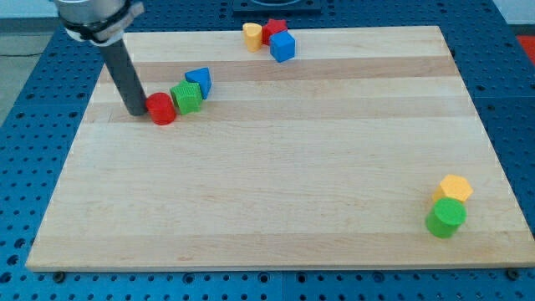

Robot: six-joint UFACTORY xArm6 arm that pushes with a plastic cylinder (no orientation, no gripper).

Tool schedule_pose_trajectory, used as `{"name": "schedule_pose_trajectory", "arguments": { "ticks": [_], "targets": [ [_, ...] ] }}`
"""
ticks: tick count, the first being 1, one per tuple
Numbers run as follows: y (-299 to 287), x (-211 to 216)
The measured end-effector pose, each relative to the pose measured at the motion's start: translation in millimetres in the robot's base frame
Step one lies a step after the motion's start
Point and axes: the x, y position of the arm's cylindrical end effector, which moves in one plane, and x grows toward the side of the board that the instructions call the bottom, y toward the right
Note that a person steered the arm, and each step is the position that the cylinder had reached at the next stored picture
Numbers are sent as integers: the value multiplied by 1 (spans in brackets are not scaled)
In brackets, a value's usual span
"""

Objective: Move the red circle above the yellow hexagon

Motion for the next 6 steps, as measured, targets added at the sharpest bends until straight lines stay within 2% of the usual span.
{"name": "schedule_pose_trajectory", "arguments": {
  "ticks": [3,4,6],
  "targets": [
    [114,26],
    [119,1],
    [189,-6]
  ]
}}
